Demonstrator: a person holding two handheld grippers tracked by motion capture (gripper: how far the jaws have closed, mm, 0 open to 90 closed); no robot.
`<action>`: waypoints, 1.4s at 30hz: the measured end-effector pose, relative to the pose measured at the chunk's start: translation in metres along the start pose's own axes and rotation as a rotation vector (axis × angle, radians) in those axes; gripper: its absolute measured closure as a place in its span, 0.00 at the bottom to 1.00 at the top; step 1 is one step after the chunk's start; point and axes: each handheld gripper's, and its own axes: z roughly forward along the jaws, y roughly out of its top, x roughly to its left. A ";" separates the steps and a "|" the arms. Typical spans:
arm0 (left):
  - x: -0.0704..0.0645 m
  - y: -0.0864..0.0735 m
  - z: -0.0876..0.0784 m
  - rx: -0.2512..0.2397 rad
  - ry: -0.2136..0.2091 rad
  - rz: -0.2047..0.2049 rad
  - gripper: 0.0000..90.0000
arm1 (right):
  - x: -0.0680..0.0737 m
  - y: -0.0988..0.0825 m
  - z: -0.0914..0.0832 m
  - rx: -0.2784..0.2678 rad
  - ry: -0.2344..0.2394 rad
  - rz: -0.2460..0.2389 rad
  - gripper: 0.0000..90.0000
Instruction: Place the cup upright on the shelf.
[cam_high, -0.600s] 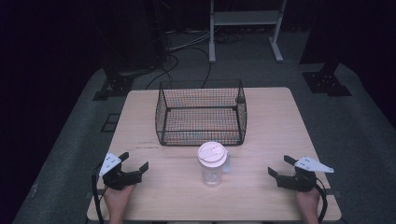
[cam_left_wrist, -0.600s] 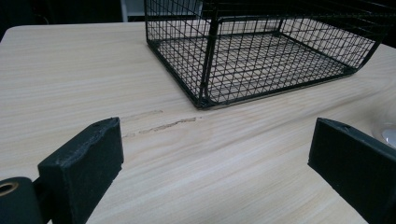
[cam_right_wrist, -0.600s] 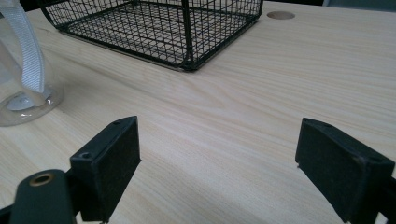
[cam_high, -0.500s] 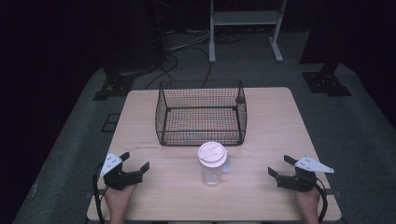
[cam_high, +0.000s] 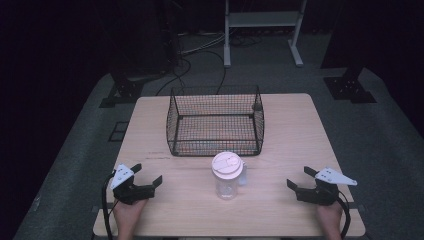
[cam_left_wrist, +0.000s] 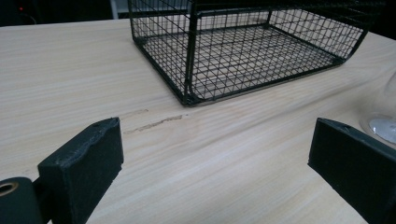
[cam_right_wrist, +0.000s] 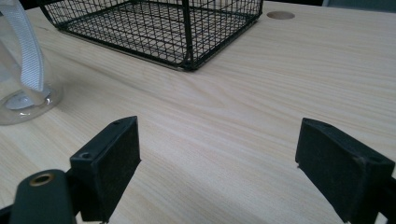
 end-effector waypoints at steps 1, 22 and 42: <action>-0.002 0.001 0.000 -0.001 -0.002 0.006 0.02 | 0.000 0.000 0.000 0.002 -0.001 -0.001 0.14; -0.041 0.040 0.016 0.007 -0.140 0.132 0.02 | 0.000 0.000 0.001 0.008 0.000 -0.007 0.14; -0.070 0.073 0.018 0.047 -0.312 0.216 0.02 | 0.000 0.000 0.001 0.005 0.005 -0.003 0.14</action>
